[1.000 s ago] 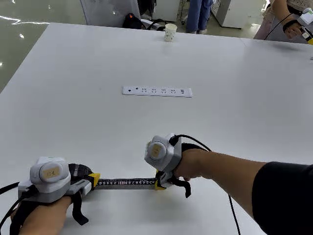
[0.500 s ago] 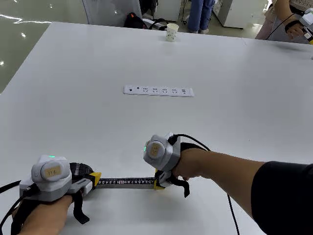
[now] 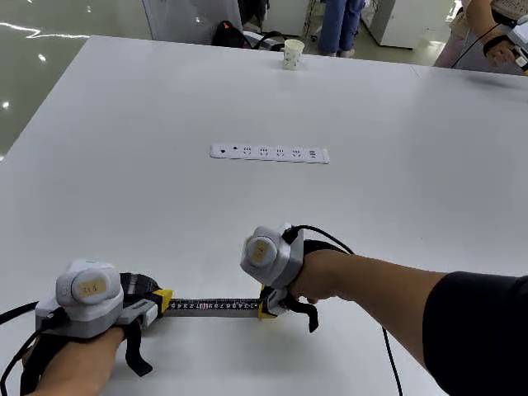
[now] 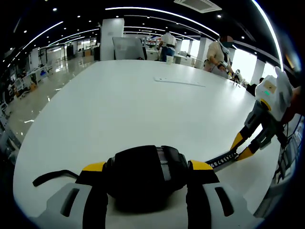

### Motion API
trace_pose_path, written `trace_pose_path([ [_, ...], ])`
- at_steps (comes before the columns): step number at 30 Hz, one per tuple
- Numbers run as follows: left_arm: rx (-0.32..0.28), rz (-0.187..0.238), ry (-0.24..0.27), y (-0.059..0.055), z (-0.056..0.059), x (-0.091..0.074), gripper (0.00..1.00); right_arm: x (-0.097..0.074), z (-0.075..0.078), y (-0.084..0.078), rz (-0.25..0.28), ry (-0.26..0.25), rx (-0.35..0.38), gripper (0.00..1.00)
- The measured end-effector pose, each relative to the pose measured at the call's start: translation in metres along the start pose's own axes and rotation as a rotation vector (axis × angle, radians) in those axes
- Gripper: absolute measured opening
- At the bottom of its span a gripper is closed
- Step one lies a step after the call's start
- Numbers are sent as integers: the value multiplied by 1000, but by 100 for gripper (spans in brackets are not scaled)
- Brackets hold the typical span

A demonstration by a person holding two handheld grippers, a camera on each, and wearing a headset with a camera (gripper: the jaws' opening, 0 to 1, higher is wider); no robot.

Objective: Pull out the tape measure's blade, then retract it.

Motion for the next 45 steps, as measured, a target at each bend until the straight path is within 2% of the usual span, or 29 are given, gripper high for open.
trace_pose_path([
  [21, -2, -13, -5, 1, -1, 1, 62, 2, -1, 6, 5, 1, -5, 11],
  [45, -3, -7, -8, 0, -3, 2, 62, 4, -1, 12, 8, 4, -2, 11],
])
Point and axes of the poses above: the centre of the closed fingertips' face, and the gripper's own axes: x roughly forward along the fingers, z roughly to its right, y roughly out of its top, the point moved 8 cm from there along -x, roughly backward along the fingers, and after that the axes turned 2 degrees about x, right-handed, at the moved point
